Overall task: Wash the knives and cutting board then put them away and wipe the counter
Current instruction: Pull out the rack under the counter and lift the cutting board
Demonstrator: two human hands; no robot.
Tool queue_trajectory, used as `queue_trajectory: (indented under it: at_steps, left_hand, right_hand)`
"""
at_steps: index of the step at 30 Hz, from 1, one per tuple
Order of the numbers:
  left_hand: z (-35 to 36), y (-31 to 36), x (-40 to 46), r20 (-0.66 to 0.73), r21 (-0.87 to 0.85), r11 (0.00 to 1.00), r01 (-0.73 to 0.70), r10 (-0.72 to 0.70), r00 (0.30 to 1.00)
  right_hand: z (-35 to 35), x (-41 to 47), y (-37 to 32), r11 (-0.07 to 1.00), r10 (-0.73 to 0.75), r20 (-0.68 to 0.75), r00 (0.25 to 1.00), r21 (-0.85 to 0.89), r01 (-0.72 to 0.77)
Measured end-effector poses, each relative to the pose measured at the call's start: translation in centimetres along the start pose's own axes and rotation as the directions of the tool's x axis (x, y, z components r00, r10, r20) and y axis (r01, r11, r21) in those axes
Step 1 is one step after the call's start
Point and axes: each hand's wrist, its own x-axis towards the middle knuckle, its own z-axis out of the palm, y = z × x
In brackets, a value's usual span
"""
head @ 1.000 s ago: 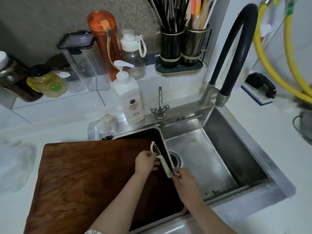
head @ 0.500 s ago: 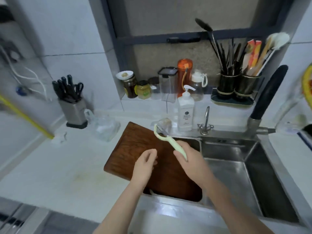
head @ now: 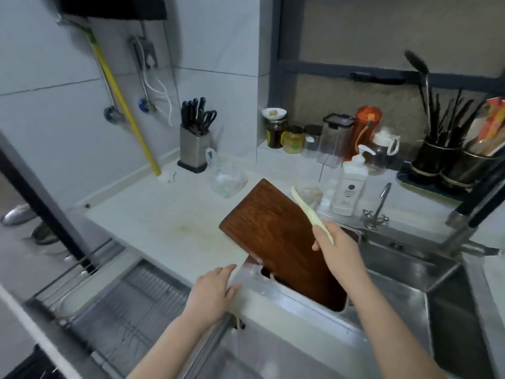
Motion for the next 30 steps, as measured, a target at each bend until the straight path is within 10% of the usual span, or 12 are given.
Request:
queue_trajectory:
  at_steps: [5, 12, 21, 30]
  left_hand:
    - [0.3, -4.3, -4.0, -0.022, -0.058, 0.991, 0.121, -0.123, 0.992]
    - [-0.1, -14.3, -8.2, -0.014, -0.149, 0.937, 0.316, -0.321, 0.947]
    - [-1.0, -30.4, -10.1, 0.023, -0.209, 0.850, 0.483, -0.490, 0.871]
    - [-1.4, -50.7, -4.9, -0.011, -0.006, 0.910, 0.415, -0.415, 0.910]
  right_hand:
    - [8.0, -2.4, 3.2, 0.937, 0.339, 0.133, 0.931, -0.139, -0.321]
    - [15.7, -3.8, -9.5, 0.974, -0.118, 0.255, 0.960, 0.216, 0.063]
    - [35.8, -10.3, -8.8, 0.991, 0.137, 0.576, 0.806, -0.090, -0.104]
    - [56.0, -7.1, -10.4, 0.740, 0.508, 0.680, 0.529, -0.031, -0.672]
